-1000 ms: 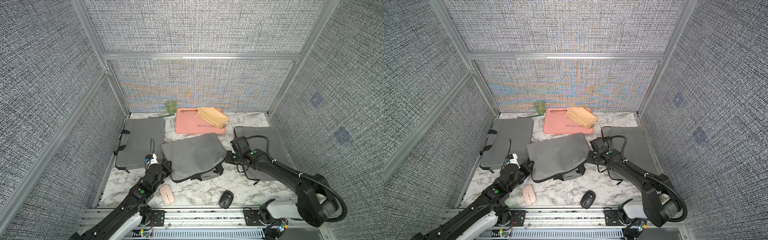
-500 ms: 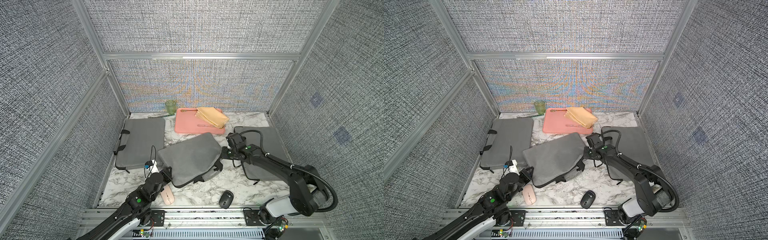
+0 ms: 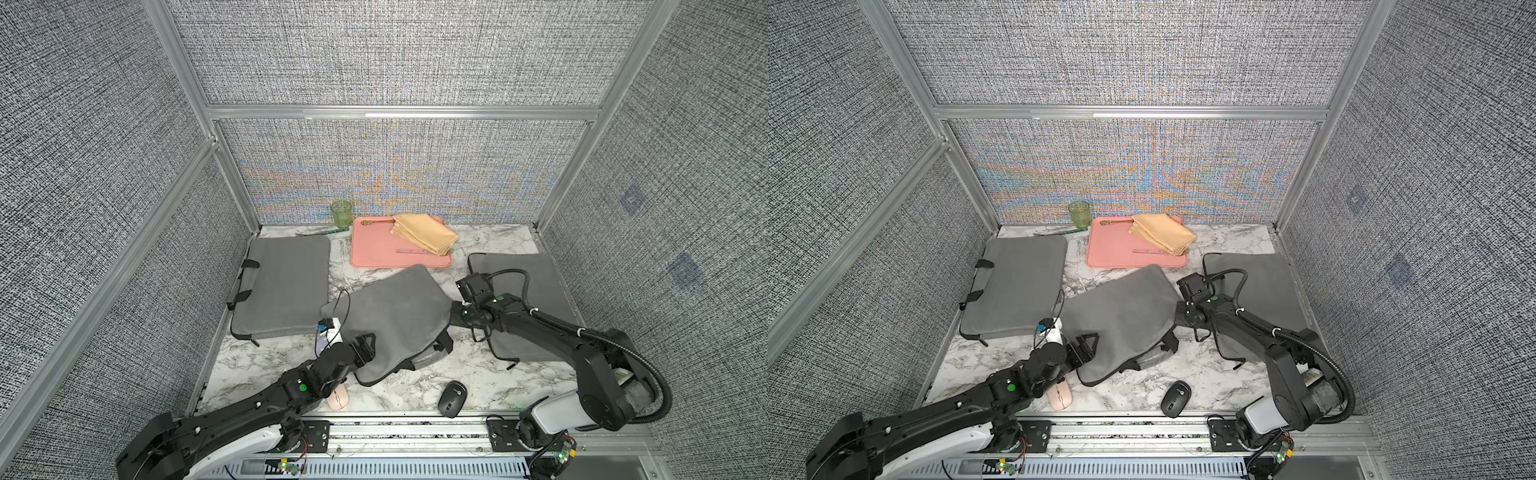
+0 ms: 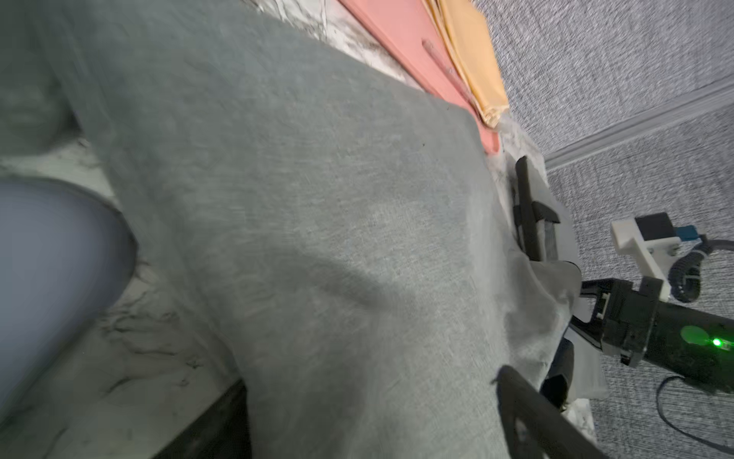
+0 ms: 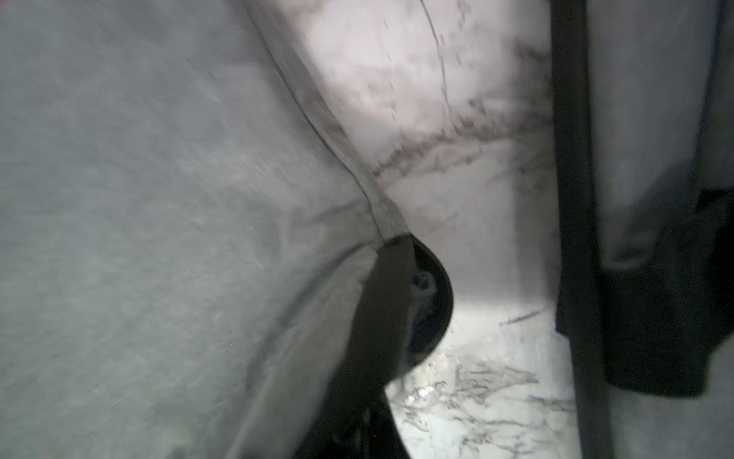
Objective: Put the mouse into the laptop bag
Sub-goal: Unzip the zipper on the zippered laptop bag.
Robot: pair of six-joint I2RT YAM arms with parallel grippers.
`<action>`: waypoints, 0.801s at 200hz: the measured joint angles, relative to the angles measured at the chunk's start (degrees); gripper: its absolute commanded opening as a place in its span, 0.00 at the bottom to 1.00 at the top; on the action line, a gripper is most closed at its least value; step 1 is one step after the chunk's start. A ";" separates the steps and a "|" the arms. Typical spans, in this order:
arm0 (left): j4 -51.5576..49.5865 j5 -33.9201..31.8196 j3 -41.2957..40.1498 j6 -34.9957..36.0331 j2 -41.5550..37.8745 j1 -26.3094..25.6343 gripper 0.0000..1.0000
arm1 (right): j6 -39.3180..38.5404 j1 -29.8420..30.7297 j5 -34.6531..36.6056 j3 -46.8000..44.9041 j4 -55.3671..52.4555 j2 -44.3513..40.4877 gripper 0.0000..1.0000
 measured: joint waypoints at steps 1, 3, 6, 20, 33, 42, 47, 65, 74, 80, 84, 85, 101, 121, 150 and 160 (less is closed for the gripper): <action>0.31 -0.02 0.02 0.02 0.66 -0.09 0.88 | 0.11 0.02 0.00 -0.13 -0.07 0.07 0.00; 0.55 -0.07 0.04 0.02 1.31 -0.20 0.88 | 0.44 0.11 0.00 -0.46 -0.17 0.17 0.00; 0.94 -0.11 0.09 0.04 2.43 -0.33 0.88 | 0.85 0.20 -0.02 -0.85 -0.37 0.31 0.00; 3.23 -0.48 0.68 0.70 8.11 -0.81 0.88 | 2.60 1.64 0.63 -1.75 -1.79 0.72 0.00; 5.27 -0.85 1.62 1.03 12.68 -0.94 0.88 | 3.43 4.37 1.05 -1.22 -3.21 0.76 0.00; 6.91 -1.27 2.27 1.20 15.56 -0.96 0.88 | 4.07 6.56 1.99 -0.33 -4.79 0.79 0.00; 8.09 -1.68 2.60 1.36 17.09 -0.94 0.88 | 4.72 7.69 2.75 0.02 -5.68 0.79 0.00; 12.24 -3.10 3.23 1.77 21.00 -0.92 0.88 | 5.95 11.52 4.61 0.09 -8.35 0.81 0.00; 13.86 -3.63 3.17 1.88 21.90 -0.92 0.88 | 6.45 13.44 5.09 0.07 -9.81 1.07 0.00; 14.53 -3.80 3.08 1.92 22.08 -0.92 0.88 | 6.64 14.47 5.18 0.07 -10.54 1.33 0.00; 14.86 -3.93 3.06 1.95 22.08 -0.92 0.88 | 6.71 15.17 5.20 0.07 -11.04 1.49 0.00; 14.88 -3.96 3.06 1.95 22.05 -0.92 0.88 | 6.73 15.26 5.20 0.07 -11.13 1.53 0.00; 14.71 -4.57 3.30 1.73 21.18 -0.92 0.87 | 7.26 16.65 5.42 -0.35 -12.87 1.11 0.00; 13.84 -5.92 3.37 1.38 18.82 -0.92 0.81 | 7.30 16.92 5.60 -1.33 -15.67 -1.79 0.00; 11.78 -8.52 1.70 1.60 12.96 -0.90 0.64 | 7.45 13.66 5.20 -2.25 -17.25 -5.42 0.00; 9.11 -9.31 2.60 2.21 10.93 -0.52 0.51 | 7.48 11.41 4.39 -2.99 -17.18 -5.38 0.00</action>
